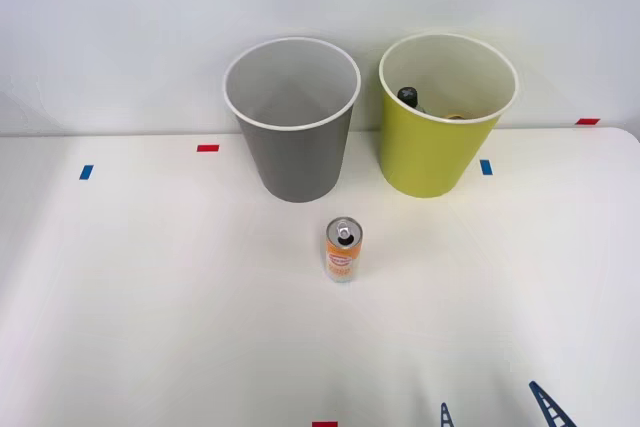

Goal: Put cans in the gray bin, plastic bottles in the light green bin

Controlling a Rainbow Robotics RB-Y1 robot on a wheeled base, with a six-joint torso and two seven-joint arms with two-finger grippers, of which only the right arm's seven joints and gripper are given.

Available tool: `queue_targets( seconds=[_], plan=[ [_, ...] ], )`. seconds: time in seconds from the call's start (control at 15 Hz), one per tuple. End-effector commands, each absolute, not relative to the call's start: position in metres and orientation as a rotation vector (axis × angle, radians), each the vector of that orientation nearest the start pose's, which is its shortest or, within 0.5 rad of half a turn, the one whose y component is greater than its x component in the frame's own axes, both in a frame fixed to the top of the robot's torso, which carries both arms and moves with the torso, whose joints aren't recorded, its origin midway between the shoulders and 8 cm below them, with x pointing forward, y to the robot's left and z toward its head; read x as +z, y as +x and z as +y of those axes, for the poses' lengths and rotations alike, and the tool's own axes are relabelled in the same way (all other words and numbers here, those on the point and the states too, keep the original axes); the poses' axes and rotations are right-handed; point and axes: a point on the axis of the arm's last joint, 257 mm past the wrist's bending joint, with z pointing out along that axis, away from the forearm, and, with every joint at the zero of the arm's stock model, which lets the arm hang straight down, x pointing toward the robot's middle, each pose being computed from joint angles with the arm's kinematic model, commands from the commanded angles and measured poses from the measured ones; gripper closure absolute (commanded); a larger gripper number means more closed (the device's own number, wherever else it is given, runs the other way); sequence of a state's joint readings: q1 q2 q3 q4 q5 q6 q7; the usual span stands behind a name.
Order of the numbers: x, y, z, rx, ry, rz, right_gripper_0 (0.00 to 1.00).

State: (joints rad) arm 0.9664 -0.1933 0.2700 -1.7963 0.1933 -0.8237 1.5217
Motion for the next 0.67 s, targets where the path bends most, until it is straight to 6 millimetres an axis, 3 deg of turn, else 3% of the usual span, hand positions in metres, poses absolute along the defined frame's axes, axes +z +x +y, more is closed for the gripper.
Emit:
queue_targets(
  seconds=[0.07, 0.67],
  plan=[
    [-0.2770, 0.2173, -0.1917, 0.031, -0.229, 1.471, 0.00],
    [-0.2770, 0.2173, -0.1917, 0.031, -0.229, 1.471, 0.00]
  ],
)
